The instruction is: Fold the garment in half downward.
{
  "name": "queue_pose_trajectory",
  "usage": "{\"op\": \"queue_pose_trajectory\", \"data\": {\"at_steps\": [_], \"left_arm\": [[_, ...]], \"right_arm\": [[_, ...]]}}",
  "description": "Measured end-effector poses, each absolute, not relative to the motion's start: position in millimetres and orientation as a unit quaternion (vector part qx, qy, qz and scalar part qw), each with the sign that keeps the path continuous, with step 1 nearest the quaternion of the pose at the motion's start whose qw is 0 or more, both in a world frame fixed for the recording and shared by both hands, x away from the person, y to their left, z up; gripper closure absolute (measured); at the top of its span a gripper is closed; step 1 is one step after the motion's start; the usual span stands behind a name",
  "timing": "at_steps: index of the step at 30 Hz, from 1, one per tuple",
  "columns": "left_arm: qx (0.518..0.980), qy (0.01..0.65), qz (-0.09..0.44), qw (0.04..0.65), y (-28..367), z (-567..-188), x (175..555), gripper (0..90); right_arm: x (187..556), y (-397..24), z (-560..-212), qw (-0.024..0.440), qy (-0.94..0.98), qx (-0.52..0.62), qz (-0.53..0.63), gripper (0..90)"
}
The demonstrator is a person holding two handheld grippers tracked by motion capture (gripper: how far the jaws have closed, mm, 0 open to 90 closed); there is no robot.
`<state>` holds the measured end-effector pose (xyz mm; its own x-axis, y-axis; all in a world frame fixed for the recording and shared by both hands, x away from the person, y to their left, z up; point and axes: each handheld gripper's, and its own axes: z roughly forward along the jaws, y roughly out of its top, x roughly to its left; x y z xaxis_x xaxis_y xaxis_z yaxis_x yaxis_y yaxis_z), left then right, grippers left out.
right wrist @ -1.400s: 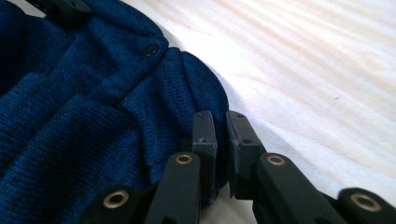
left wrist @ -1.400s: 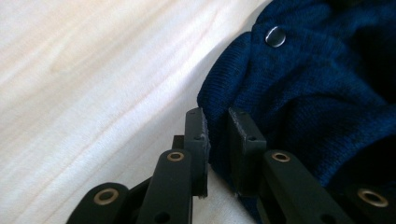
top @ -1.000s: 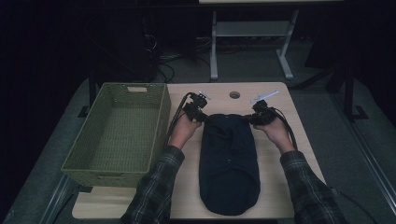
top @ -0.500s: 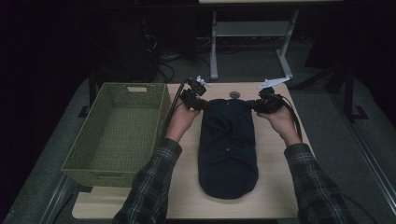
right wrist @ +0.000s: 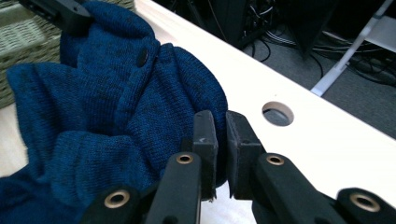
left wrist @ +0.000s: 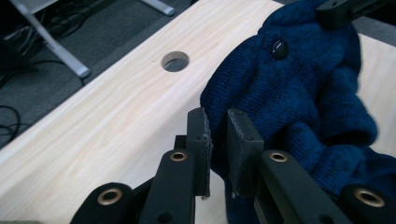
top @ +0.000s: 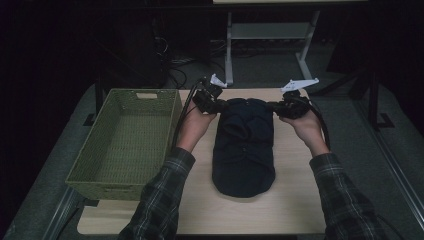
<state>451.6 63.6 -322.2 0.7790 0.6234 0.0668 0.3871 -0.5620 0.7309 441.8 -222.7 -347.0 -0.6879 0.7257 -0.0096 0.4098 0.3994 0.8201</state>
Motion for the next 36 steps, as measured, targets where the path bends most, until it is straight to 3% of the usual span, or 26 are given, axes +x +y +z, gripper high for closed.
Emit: {"op": "queue_pose_trajectory", "data": {"at_steps": [15,36], "left_arm": [[0.874,0.257,0.158,0.381,72.8,-338.0,404.5,78.0],[0.880,0.249,0.126,0.383,91.1,-357.9,357.6,75.6]], "right_arm": [[387.0,-222.7,-362.7,0.197,0.817,0.319,0.439,81.8],[337.7,-214.0,-380.0,0.158,0.825,0.299,0.452,79.4]]}}
